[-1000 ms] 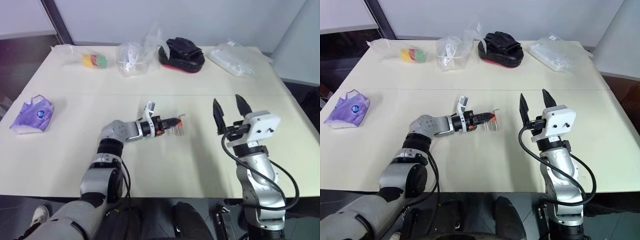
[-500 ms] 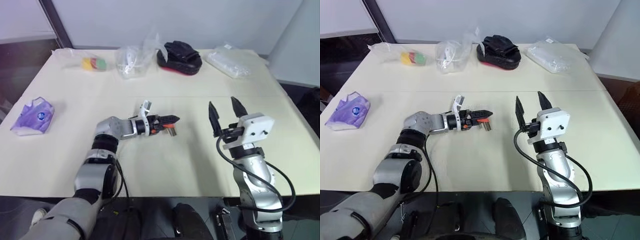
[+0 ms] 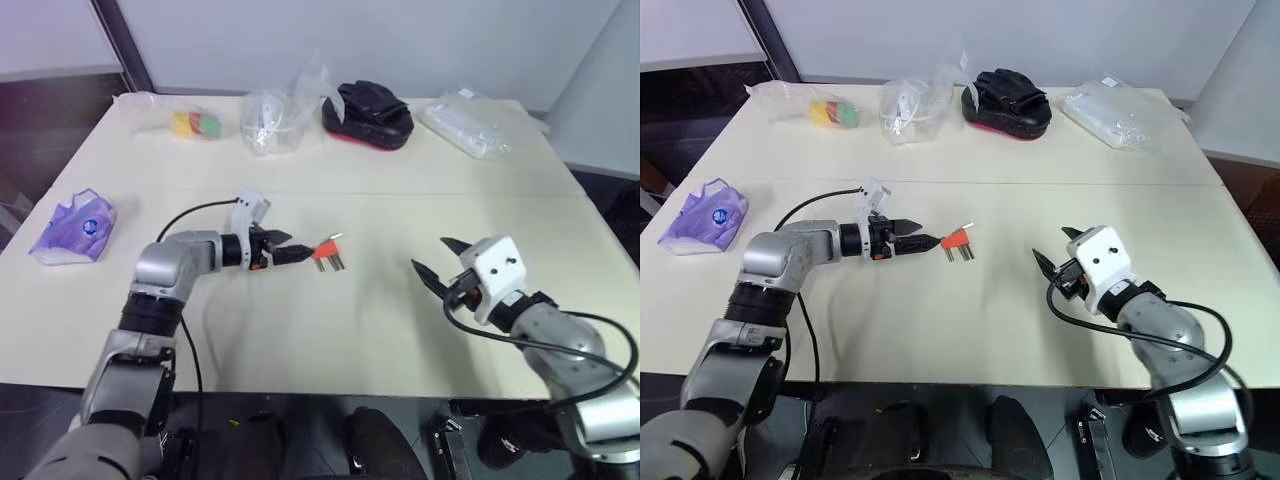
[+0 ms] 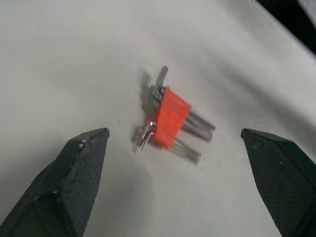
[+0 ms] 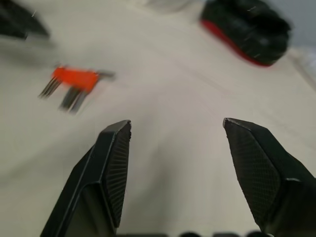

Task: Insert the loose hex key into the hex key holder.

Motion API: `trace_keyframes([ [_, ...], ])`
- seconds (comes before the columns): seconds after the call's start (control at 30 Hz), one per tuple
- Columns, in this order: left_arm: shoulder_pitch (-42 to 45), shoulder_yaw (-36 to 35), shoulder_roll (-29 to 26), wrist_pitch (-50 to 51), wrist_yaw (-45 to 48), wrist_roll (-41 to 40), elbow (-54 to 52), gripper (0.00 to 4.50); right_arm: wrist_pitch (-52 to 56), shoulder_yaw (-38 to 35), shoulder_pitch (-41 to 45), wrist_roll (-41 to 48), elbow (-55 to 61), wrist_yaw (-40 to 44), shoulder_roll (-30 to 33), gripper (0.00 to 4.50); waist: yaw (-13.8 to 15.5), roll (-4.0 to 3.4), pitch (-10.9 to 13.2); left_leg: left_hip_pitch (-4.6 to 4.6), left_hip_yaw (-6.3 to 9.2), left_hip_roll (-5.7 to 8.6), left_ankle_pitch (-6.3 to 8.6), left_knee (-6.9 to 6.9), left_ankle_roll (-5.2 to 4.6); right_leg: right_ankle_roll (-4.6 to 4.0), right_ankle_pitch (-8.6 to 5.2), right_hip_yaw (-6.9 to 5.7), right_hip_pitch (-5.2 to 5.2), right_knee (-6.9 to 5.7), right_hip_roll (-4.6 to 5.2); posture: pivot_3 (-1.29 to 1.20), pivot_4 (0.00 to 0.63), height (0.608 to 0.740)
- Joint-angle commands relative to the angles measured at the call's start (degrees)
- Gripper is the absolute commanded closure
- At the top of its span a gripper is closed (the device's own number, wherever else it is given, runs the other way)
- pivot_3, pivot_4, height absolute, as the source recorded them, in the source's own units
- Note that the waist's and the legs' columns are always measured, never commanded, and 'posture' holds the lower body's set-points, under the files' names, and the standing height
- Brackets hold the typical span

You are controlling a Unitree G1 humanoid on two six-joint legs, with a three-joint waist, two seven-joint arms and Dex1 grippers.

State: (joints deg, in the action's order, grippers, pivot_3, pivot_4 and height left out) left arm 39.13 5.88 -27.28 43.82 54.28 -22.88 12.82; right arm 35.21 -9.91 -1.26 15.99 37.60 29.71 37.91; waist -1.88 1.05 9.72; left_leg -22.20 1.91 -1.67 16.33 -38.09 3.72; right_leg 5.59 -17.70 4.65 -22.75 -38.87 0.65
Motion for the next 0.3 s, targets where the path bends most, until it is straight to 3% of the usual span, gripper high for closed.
trace_keyframes([
  [0.03, -0.1, 0.9, -2.8, -6.5, 4.9, 0.8, -6.9, 0.03, 3.5, -3.4, 1.4, 3.6, 3.6, 4.3, 4.8, 1.40, 0.0, 0.01, 0.0, 0.00, 0.00, 0.00, 0.00, 0.00, 0.00, 0.00, 0.00, 0.00, 0.01, 0.02, 0.00, 0.00, 0.150, 0.740],
  [0.13, -1.0, 1.7, -5.1, -10.5, 6.8, 2.1, -10.3, 0.03, 4.9, -3.2, 2.3, 3.6, 4.2, 6.7, 9.4, 1.40, 0.0, 0.00, 0.0, -0.04, -0.01, -0.01, 0.00, 0.00, -0.01, 0.00, 0.00, 0.01, 0.01, 0.12, 0.00, 0.00, 0.150, 0.740],
  [0.3, -2.2, 1.1, -7.1, -11.0, 7.4, 1.8, -13.2, 0.03, 8.9, -3.2, 4.9, 6.8, 5.4, 8.1, 11.9, 1.40, -0.1, 0.01, 0.0, -0.11, 0.00, -0.02, 0.02, 0.01, -0.03, 0.00, 0.00, 0.00, 0.02, 0.26, -0.02, 0.00, 0.150, 0.740],
])
